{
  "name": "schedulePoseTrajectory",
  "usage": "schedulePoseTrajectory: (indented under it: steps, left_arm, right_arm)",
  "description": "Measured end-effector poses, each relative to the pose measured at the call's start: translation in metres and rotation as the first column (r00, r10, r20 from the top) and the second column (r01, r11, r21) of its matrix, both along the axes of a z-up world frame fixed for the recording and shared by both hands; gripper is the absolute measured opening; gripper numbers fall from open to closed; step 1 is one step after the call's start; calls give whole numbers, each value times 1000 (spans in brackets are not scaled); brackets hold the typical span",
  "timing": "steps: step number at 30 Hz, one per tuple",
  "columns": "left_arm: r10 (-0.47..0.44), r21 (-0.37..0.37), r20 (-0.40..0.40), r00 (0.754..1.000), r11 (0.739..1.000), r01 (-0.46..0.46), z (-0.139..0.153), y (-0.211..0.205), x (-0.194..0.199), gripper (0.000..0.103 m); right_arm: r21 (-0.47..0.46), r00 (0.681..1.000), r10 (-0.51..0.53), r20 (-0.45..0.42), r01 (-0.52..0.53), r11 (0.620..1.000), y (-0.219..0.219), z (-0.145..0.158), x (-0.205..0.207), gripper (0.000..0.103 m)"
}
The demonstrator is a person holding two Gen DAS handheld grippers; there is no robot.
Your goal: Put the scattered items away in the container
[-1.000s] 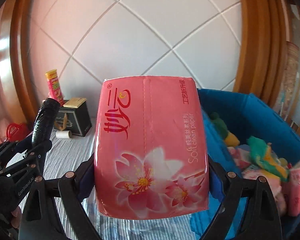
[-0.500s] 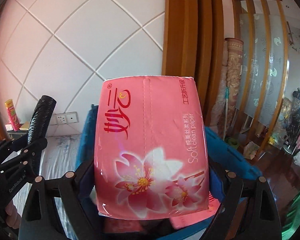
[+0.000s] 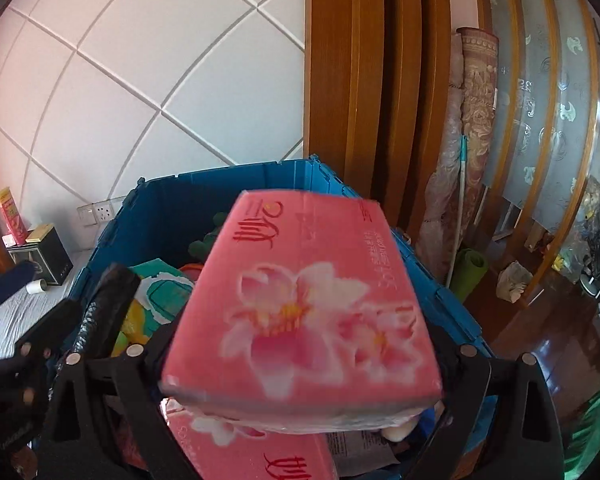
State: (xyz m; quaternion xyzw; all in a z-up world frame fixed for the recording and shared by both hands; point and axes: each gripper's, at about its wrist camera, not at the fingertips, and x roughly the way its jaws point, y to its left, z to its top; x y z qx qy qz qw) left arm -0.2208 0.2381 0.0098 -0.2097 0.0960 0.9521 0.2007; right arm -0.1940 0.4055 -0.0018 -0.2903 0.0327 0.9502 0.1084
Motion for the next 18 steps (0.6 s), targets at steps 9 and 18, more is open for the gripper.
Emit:
schedulePoseTrajectory:
  steps: [9,18]
  left_arm:
    - [74,11,17,997,997,-74,6,-68,21,97]
    - [136,9,56,989,991,-137,-3,-181,91,103]
  right_arm:
    - [-45,997,8,-70,-12,999,-16,14,28,103]
    - [-56,992,66,-106,-72,996,-109,18,121,103]
